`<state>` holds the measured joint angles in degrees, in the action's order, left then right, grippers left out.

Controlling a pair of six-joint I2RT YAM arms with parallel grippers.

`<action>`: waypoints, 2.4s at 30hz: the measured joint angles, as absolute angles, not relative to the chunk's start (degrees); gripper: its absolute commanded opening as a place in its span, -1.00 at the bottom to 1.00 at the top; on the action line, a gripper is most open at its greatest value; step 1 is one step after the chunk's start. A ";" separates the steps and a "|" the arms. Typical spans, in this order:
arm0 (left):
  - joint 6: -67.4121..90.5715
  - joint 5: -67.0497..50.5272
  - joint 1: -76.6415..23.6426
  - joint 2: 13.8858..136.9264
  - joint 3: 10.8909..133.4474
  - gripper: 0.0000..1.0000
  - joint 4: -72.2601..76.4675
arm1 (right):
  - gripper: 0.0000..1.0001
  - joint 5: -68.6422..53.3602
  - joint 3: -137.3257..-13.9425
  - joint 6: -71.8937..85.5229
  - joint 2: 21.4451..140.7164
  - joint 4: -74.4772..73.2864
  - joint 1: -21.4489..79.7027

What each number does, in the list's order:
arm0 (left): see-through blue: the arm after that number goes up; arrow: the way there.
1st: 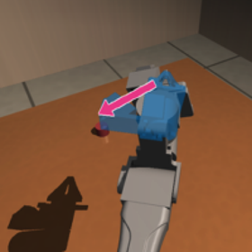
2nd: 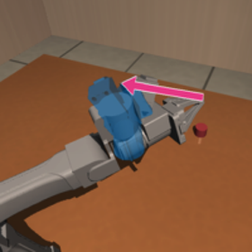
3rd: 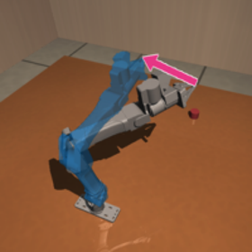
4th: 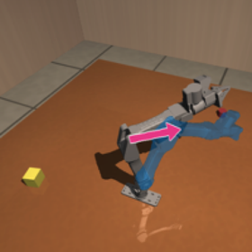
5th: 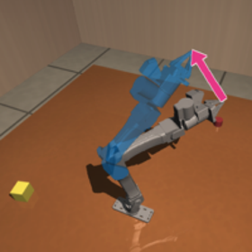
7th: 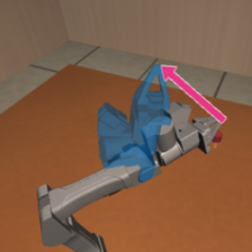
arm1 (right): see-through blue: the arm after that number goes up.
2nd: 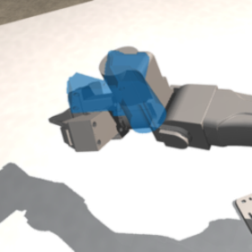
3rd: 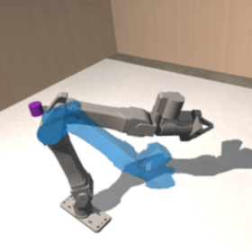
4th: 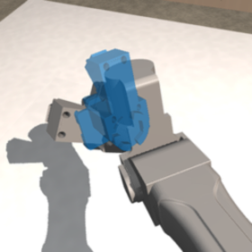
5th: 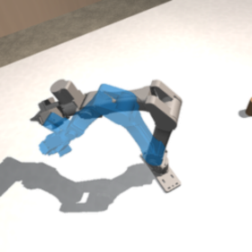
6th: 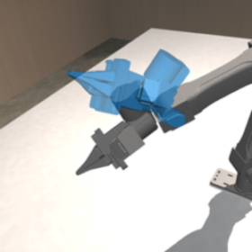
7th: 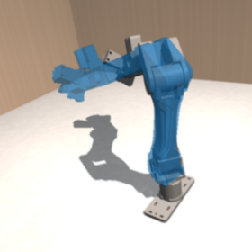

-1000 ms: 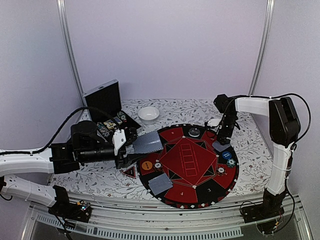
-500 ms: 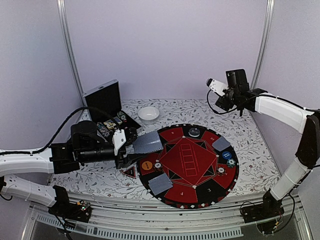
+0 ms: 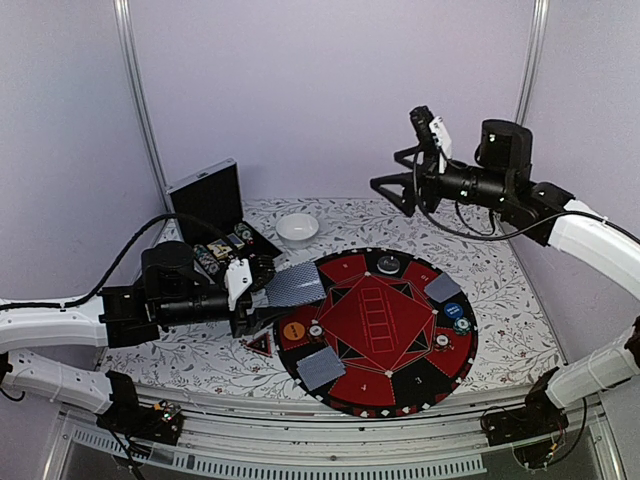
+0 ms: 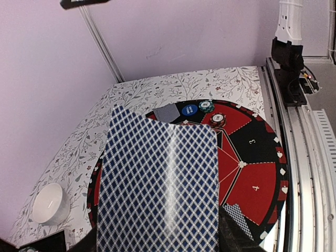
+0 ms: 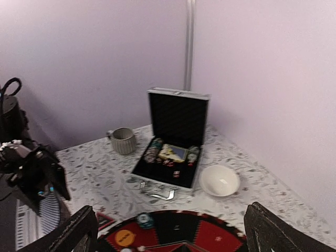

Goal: Distribute texas hold em gaming equipment
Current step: Pick up the poker card from the face-down deck piles.

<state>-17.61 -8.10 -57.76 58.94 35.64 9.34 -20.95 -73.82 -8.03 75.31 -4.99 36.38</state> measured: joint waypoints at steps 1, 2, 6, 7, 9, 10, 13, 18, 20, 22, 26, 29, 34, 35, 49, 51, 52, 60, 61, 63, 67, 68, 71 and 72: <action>-17.61 -8.03 -57.76 58.94 35.64 0.06 9.34 | 0.98 -22.65 -72.71 -6.15 75.88 -4.56 38.15; -17.61 -7.99 -57.78 58.94 35.64 0.06 9.34 | 0.98 -24.01 -71.64 -4.23 76.75 -4.51 40.60; -17.61 -7.84 -57.78 58.94 35.64 0.06 9.34 | 0.98 -27.05 -68.58 0.75 80.66 -4.64 48.58; -17.61 -7.84 -57.78 58.94 35.64 0.06 9.37 | 0.98 -27.57 -67.94 1.67 81.52 -4.71 50.28; -17.61 -7.81 -57.78 58.94 35.64 0.06 9.37 | 0.98 -28.12 -67.68 3.11 83.13 -4.71 52.18; -17.61 -7.81 -57.78 58.94 35.64 0.06 9.37 | 0.98 -28.42 -67.70 3.70 83.96 -4.54 52.84; -17.63 -7.75 -57.78 58.94 35.64 0.06 9.37 | 0.98 -28.95 -67.72 5.15 86.17 -3.95 54.15; -17.63 -7.42 -57.80 58.94 35.64 0.06 9.37 | 0.99 -27.77 -69.45 7.64 90.48 -3.33 55.07; -17.63 -7.40 -57.84 58.94 35.64 0.06 9.37 | 0.98 -27.20 -70.08 8.45 91.35 -3.31 55.09; -17.63 -7.38 -57.87 58.94 35.64 0.06 9.37 | 0.96 -26.61 -70.57 9.37 91.90 -3.31 55.07; -17.67 -7.22 -57.87 58.89 35.64 0.06 9.37 | 0.93 -25.34 -71.44 10.52 92.71 -3.27 55.09; -17.69 -6.96 -57.87 58.85 35.64 0.06 9.30 | 0.86 -23.86 -71.72 10.79 92.92 -3.77 55.09; -17.82 -6.74 -57.87 58.85 35.64 0.06 8.71 | 0.76 -21.71 -72.03 10.52 92.82 -5.52 55.22; -17.82 -6.72 -57.87 58.85 35.64 0.06 8.62 | 0.72 -21.43 -72.10 10.39 92.71 -5.93 55.29; -17.85 -6.76 -57.87 58.87 35.64 0.06 8.86 | -0.09 -25.45 -75.16 8.54 91.88 -11.18 55.44; -17.82 -6.74 -57.87 58.87 35.64 0.06 8.84 | -0.15 -25.41 -75.61 8.12 91.88 -12.27 55.44; -17.82 -6.74 -57.87 58.87 35.64 0.06 8.84 | -0.18 -25.39 -75.83 7.97 91.83 -12.88 55.44; -17.82 -6.70 -57.87 58.87 35.64 0.06 8.73 | -0.49 -24.21 -77.32 6.61 91.22 -17.15 55.46; -17.85 -6.68 -57.87 58.87 35.64 0.06 8.73 | -0.51 -24.08 -77.62 6.50 91.20 -17.58 55.46; -17.82 -6.59 -57.87 58.87 35.64 0.06 8.71 | -0.57 -23.81 -78.08 6.22 91.13 -18.63 55.46; -17.82 -6.55 -57.87 58.89 35.64 0.06 8.67 | -0.75 -23.22 -78.56 5.78 90.67 -20.38 55.46; -17.82 -6.52 -57.87 58.89 35.64 0.06 8.67 | -0.81 -23.07 -78.63 5.52 90.52 -20.82 55.46; -17.82 -6.50 -57.87 58.94 35.64 0.06 8.62 | -0.87 -22.74 -79.37 5.04 90.13 -22.55 55.46; -17.82 -6.48 -57.87 58.96 35.64 0.06 8.64 | -0.88 -22.70 -79.53 4.95 89.97 -22.87 55.46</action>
<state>-17.82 -6.48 -57.87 58.96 35.64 8.64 -22.70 -79.53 4.95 89.97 -22.87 55.46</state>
